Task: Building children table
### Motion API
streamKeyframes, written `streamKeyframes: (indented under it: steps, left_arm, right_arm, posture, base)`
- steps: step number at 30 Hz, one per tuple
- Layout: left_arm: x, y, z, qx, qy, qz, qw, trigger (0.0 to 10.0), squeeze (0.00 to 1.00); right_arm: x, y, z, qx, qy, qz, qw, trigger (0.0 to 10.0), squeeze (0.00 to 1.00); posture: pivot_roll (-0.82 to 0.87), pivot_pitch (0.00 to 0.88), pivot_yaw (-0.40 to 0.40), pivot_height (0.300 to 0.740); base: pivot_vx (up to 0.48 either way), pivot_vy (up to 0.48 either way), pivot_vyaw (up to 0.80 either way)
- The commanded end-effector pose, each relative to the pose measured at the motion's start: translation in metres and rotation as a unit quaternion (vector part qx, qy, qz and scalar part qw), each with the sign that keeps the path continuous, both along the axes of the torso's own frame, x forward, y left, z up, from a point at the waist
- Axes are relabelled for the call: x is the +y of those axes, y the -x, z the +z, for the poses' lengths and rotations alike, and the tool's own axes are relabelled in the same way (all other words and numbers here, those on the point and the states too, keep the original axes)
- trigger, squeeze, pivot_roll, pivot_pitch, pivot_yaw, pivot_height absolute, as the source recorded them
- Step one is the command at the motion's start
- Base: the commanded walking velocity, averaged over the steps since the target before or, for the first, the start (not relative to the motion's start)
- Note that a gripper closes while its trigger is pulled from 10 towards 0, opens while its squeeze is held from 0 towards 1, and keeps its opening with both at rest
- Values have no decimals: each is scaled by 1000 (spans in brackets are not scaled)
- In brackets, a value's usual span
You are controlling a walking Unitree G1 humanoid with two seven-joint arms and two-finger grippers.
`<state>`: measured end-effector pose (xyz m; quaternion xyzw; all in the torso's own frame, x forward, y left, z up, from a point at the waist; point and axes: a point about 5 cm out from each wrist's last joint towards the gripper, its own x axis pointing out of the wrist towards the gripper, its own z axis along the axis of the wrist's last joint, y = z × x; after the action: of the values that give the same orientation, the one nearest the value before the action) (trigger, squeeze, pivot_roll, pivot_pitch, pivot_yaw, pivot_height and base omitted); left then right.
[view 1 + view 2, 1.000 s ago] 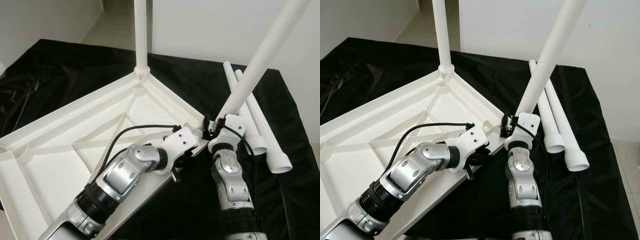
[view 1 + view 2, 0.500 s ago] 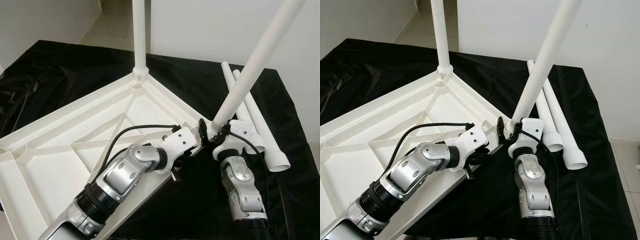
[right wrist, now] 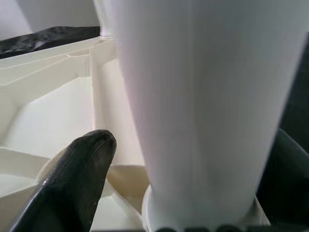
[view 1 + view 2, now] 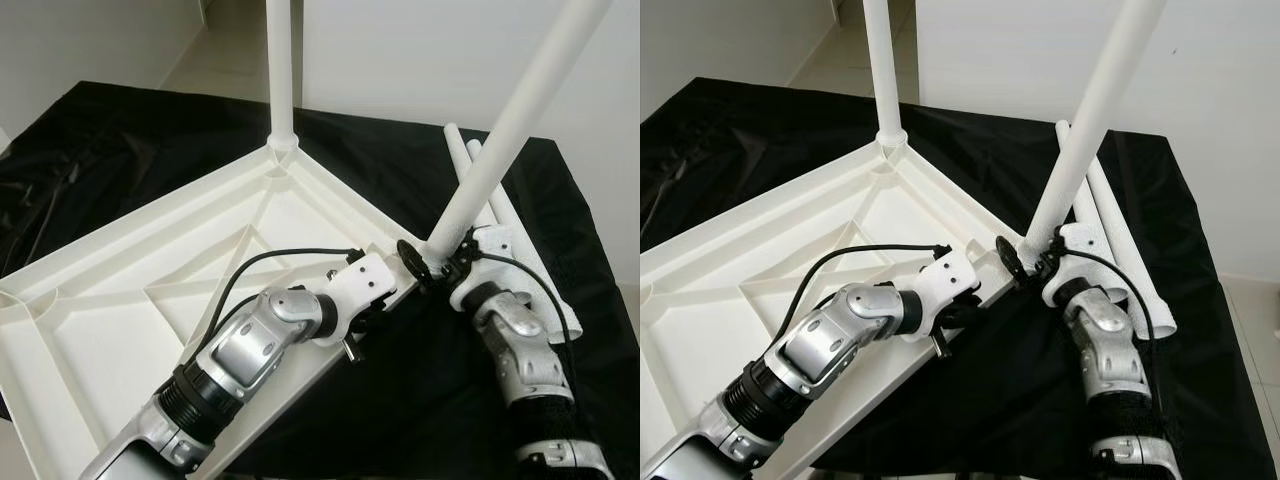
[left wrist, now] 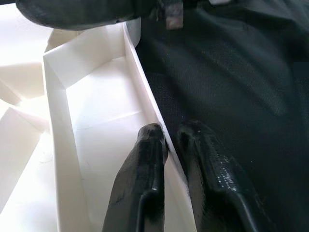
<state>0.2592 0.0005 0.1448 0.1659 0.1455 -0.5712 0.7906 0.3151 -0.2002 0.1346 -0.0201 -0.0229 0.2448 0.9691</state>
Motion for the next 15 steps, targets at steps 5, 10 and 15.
streamKeyframes:
  steps: [5,10,15]
  left_arm:
    - [-2,5,-14,30,-28,-22,999,10000,0]
    - [-1,4,-14,30,-29,-21,999,10000,0]
    - [0,4,-14,32,-29,-17,999,10000,0]
  right_arm:
    - [-8,-11,-6,27,20,42,999,10000,0]
    - [-14,-18,-5,31,33,39,998,7333,0]
    - [-15,-21,-7,38,24,72,996,0,0]
  posture:
    - [-54,64,13,740]
    - [-50,68,13,740]
    - [-46,71,11,740]
  base:
    - [0,0,0]
    - [0,0,0]
    - [0,0,0]
